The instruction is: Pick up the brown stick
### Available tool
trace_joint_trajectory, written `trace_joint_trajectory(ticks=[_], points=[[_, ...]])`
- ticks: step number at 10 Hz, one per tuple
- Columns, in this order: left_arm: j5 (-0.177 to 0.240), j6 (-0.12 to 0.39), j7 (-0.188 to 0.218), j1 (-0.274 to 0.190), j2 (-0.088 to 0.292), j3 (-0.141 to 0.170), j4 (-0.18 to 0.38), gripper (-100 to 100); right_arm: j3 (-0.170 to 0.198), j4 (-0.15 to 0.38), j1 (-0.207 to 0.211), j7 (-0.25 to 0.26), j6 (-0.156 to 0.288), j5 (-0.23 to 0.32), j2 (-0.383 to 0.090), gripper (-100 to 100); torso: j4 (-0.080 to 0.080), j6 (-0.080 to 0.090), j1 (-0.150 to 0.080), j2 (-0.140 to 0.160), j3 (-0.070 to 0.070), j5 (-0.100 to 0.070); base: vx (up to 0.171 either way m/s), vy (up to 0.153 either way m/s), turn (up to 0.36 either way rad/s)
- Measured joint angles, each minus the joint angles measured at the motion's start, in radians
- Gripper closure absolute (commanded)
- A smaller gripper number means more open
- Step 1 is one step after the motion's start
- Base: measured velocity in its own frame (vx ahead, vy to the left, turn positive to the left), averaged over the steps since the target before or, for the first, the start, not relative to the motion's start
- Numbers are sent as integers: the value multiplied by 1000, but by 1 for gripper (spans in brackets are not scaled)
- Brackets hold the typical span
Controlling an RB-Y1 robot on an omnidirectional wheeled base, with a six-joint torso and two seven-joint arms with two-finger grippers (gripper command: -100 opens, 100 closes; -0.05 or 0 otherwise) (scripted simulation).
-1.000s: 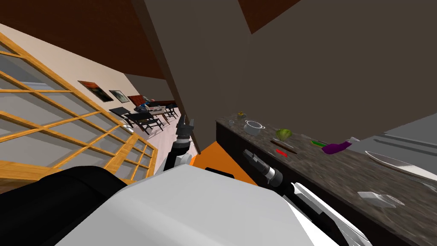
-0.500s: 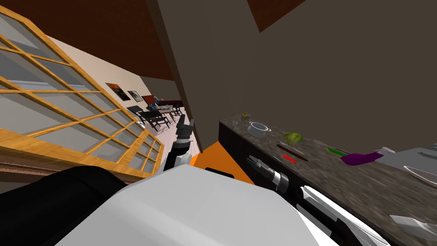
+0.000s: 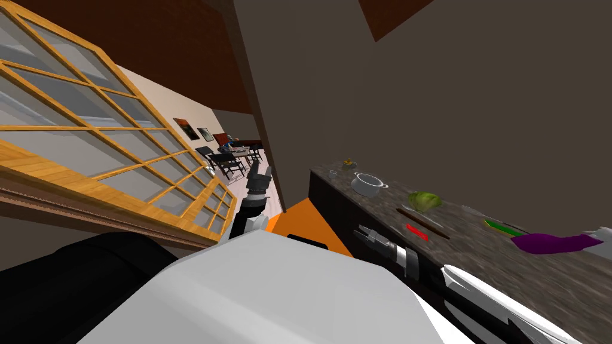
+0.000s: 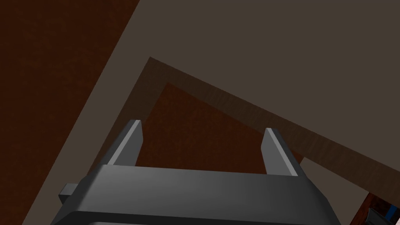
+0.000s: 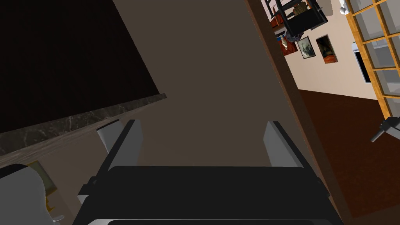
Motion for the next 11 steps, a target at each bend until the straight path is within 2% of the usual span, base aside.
trace_joint_trajectory(ticks=[1,2,3,4,6,7,8,9,10,11], points=[[0,0,0,0,0,0,0,0,-1,26,9,1,-6,4,-29,-100,0,1,0,0,0,0,15,-19,-16],[0,0,0,0,0,0,0,0,-2,27,14,2,-2,6,-53,-100,0,1,1,1,0,0,28,-24,210],[0,0,0,0,0,0,0,0,5,74,10,6,-18,16,-79,-100,0,0,1,0,0,0,31,-40,137],[0,0,0,0,0,0,0,0,0,76,28,8,-16,18,-116,-100,0,1,0,0,0,0,38,-53,229],[0,0,0,0,0,0,0,0,12,125,40,18,-15,37,-175,-100,0,1,-1,-1,-1,0,37,-56,170],[0,0,0,0,0,0,0,0,22,154,40,22,-19,48,-204,-100,0,0,-1,-2,-1,0,36,-59,88],[0,0,0,0,0,0,0,0,38,202,20,21,-29,62,-224,-100,0,1,-1,-1,-1,0,18,-27,-47],[0,0,0,0,0,0,0,0,44,217,14,17,-31,67,-237,-100,0,1,1,0,0,0,25,-33,188],[0,0,0,0,0,0,0,0,40,228,39,21,-24,67,-268,-100,0,0,1,0,0,0,36,-44,114],[0,0,0,0,0,0,0,0,43,251,43,26,-27,70,-292,-100,0,1,0,-1,-1,0,60,-66,162]])
